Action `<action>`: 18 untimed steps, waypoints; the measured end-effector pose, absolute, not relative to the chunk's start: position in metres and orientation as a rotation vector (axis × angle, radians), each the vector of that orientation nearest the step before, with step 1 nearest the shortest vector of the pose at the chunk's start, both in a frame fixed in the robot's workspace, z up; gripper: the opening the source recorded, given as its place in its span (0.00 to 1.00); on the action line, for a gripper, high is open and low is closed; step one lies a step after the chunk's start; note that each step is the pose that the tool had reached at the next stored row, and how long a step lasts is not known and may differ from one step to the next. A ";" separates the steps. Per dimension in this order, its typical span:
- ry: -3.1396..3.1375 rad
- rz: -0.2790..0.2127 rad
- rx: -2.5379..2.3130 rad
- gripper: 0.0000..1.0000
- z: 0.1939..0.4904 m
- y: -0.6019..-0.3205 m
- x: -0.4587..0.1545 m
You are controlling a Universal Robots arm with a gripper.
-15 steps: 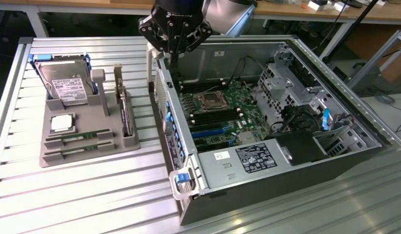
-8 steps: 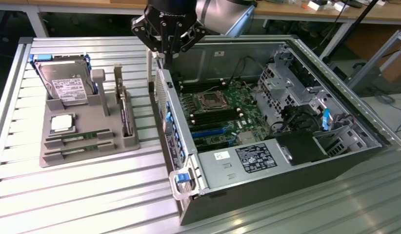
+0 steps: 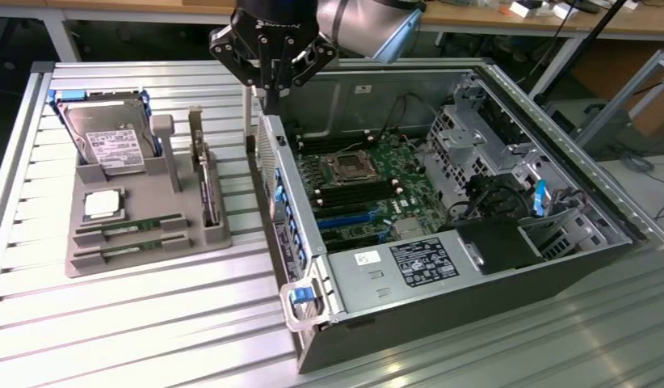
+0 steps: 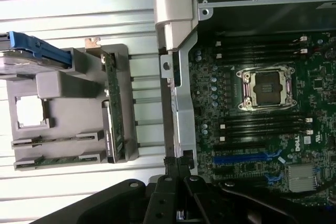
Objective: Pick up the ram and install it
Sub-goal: 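Reach for the ram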
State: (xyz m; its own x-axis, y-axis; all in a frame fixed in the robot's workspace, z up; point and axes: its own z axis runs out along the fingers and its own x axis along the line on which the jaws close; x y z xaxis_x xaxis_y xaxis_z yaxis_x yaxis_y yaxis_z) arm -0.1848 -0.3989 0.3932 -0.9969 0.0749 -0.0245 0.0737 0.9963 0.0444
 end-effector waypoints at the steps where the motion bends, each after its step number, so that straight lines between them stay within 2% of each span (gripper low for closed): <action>1: 3.113 0.068 0.116 0.10 0.393 -0.399 -0.187; 18: 3.113 0.068 0.116 0.10 0.393 -0.399 -0.203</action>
